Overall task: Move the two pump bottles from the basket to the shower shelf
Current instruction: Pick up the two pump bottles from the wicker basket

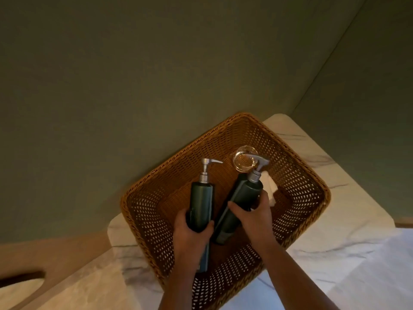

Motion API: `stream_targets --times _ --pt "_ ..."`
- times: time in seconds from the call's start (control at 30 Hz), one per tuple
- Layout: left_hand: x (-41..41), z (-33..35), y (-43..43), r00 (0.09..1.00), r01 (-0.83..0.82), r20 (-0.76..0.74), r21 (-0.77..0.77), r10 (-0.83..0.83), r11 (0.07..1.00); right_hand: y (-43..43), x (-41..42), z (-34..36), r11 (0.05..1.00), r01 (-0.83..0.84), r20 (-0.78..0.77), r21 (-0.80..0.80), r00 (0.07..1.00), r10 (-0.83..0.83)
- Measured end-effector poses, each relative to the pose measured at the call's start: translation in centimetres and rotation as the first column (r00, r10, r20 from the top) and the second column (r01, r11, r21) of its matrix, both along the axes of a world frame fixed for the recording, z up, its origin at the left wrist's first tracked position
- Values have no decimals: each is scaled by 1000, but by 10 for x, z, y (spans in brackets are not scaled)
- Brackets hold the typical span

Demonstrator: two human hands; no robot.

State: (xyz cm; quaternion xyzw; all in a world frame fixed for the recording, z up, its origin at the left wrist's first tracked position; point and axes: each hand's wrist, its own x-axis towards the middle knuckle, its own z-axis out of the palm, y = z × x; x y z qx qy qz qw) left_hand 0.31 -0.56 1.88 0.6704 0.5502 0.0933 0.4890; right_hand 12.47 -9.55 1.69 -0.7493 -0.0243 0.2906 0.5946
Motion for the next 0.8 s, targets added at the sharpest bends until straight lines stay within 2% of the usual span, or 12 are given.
stream_targets --times 0.2,0.5,0.8 --pt "-13 63 -16 994 -40 103 48 35 998 -19 -11 70 990 -92 140 103 987 77" --pt "-39 152 -55 966 -71 256 152 31 986 -70 -31 163 963 -215 245 164 954 172" --pt "-81 211 -116 925 22 369 171 -85 985 -131 -69 225 952 -252 321 176 928 187"
